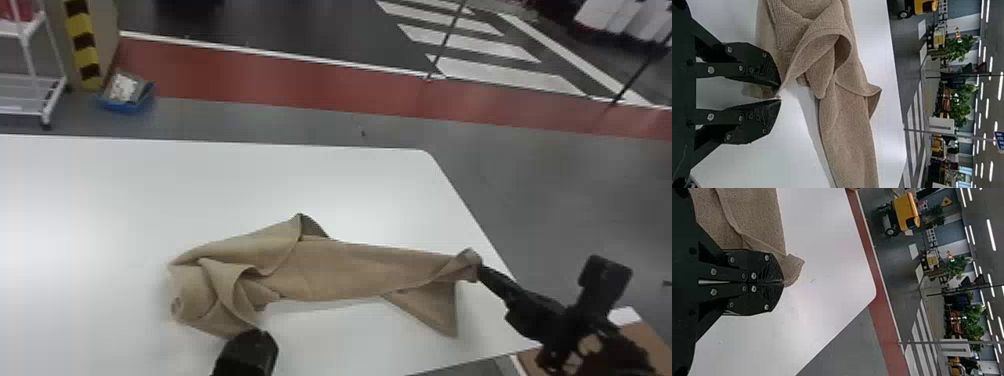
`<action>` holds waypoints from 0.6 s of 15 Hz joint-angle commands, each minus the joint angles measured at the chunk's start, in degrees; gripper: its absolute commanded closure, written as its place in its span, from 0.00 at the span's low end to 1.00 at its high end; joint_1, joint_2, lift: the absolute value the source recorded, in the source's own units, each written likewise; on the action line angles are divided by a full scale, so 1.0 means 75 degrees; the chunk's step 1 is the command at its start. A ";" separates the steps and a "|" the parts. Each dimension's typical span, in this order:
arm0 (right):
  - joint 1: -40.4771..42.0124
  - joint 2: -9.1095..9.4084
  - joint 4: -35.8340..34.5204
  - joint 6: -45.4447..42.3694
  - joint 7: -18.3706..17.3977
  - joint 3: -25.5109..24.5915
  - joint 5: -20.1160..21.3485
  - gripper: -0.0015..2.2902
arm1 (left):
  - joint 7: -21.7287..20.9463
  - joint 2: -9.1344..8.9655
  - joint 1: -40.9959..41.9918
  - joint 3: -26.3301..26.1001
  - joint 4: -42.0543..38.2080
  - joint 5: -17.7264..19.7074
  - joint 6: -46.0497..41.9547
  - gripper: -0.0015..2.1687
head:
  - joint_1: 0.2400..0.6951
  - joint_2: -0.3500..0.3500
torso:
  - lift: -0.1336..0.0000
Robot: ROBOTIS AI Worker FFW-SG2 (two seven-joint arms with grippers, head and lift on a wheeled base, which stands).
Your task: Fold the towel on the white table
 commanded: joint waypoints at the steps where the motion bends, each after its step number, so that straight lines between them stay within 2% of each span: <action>1: 0.0012 0.0004 -0.0035 -0.0059 0.0034 -0.0012 -0.0062 0.77 | 0.0080 0.0019 -0.0008 0.0074 -0.0032 -0.0009 -0.0130 0.66 | 1.00 0.00 | 0.10; 4: 0.0012 -0.0008 -0.0035 -0.0106 0.0046 -0.0082 -0.0109 0.77 | 0.0151 0.0160 0.0086 0.0227 -0.0278 -0.0044 -0.0200 0.66 | 1.00 0.00 | 0.10; 6: 0.0012 -0.0019 -0.0035 -0.0106 0.0093 -0.0176 -0.0168 0.78 | 0.0174 0.0265 0.0262 0.0484 -0.0642 -0.0279 -0.0130 0.66 | 1.00 0.00 | 0.10; 7: 0.0000 -0.0054 -0.0035 -0.0082 0.0093 -0.0223 -0.0168 0.77 | 0.0198 0.0394 0.0379 0.0695 -0.0970 -0.0419 -0.0060 0.66 | 1.00 0.00 | 0.10; 9: -0.0105 -0.0277 -0.0082 0.0129 0.0105 -0.0410 -0.0226 0.77 | 0.0268 0.0617 0.0719 0.1246 -0.1743 -0.0642 0.0386 0.66 | 1.00 0.00 | 0.10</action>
